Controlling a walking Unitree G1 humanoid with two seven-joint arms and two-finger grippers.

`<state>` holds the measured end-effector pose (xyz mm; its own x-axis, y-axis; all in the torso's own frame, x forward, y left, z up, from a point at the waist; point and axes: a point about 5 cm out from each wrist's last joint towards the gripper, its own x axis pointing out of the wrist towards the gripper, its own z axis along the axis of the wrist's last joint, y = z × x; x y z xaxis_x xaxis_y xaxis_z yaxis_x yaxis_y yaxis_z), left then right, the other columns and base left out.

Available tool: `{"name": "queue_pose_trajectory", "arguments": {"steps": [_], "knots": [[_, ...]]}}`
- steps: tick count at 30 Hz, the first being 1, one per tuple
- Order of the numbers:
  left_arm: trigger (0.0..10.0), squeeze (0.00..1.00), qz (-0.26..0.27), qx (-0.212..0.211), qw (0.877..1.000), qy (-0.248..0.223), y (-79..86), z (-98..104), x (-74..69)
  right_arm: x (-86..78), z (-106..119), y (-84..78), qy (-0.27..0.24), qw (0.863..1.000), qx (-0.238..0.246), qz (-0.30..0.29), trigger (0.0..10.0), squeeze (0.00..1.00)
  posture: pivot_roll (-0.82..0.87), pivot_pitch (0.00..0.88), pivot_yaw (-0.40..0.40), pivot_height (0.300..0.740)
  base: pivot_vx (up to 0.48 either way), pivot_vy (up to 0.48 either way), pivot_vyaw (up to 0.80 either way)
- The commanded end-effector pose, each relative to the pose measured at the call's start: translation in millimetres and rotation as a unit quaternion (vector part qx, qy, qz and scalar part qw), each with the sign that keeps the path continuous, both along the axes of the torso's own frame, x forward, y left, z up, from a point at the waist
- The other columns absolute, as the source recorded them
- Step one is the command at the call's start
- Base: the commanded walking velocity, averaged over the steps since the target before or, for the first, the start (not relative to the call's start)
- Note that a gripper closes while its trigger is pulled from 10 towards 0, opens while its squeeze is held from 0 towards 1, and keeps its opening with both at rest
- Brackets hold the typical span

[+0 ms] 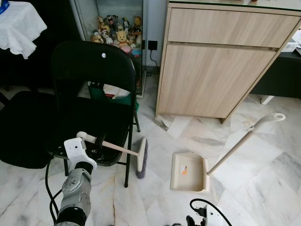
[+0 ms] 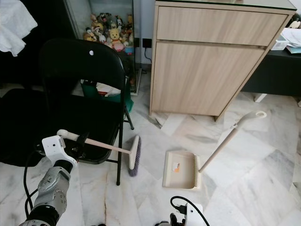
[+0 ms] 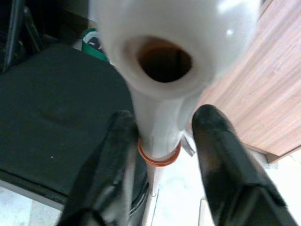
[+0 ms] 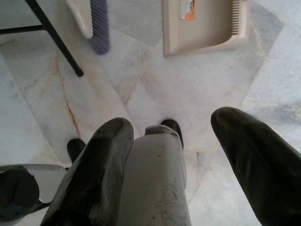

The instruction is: Sweep floor

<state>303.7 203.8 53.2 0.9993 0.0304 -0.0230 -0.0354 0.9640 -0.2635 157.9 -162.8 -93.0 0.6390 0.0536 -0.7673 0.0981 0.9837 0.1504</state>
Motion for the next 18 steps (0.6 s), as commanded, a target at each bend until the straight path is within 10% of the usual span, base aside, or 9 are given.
{"name": "queue_pose_trajectory", "arguments": {"steps": [1,18], "knots": [[0.0,0.00,-0.004,-0.003,1.000,0.017,-0.1,-8,-4.0,-5.9,-3,1.6,0.013,1.000,-0.001,-0.001,10.0,0.00,-0.17,0.194,-0.037,0.740,0.000,0.000,0.00],[0.0,0.00,-0.005,-0.013,1.000,0.009,-0.1,-5,-3.6,35.9,14,-13.8,0.002,1.000,-0.009,-0.010,10.0,0.00,-0.17,0.175,-0.030,0.740,0.000,0.000,0.00]]}}
